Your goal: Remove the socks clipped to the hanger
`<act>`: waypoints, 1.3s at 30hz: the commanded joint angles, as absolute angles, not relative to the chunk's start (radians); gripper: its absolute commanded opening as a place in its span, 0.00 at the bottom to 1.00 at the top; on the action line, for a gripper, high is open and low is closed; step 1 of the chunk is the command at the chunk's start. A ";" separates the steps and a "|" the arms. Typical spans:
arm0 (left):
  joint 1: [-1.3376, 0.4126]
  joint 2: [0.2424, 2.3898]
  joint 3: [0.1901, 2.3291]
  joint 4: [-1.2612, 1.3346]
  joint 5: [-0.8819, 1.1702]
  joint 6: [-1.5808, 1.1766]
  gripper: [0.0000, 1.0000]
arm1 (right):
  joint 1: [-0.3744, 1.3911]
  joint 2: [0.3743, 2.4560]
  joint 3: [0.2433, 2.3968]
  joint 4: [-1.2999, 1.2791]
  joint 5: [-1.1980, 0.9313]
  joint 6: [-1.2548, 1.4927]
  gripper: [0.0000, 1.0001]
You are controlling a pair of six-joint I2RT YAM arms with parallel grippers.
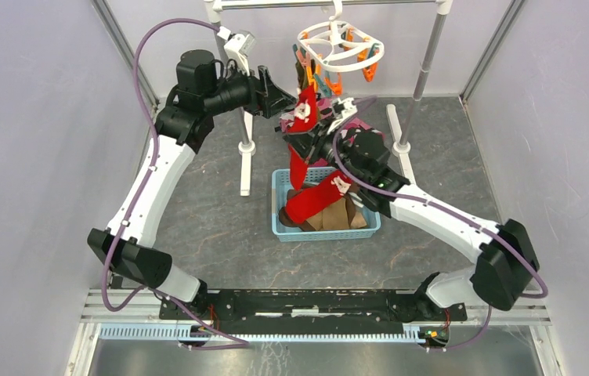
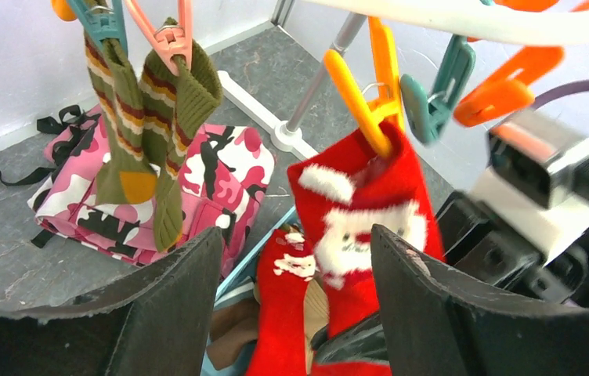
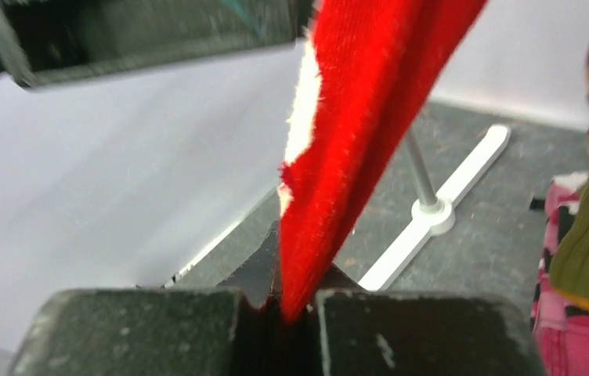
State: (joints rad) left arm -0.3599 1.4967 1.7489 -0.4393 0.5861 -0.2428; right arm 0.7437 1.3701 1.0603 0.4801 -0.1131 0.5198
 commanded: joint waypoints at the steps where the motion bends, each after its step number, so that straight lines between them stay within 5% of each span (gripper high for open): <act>1: -0.359 1.508 1.796 -0.400 0.591 -0.243 0.74 | 0.778 1.419 1.112 0.494 -0.131 0.530 0.00; 17: -0.359 1.563 1.810 -0.352 0.633 -0.223 0.91 | 0.801 1.554 1.187 0.520 -0.083 0.448 0.03; 39: -0.409 1.717 1.982 -0.370 0.551 -0.135 0.82 | 0.802 1.583 1.204 0.505 -0.118 0.449 0.02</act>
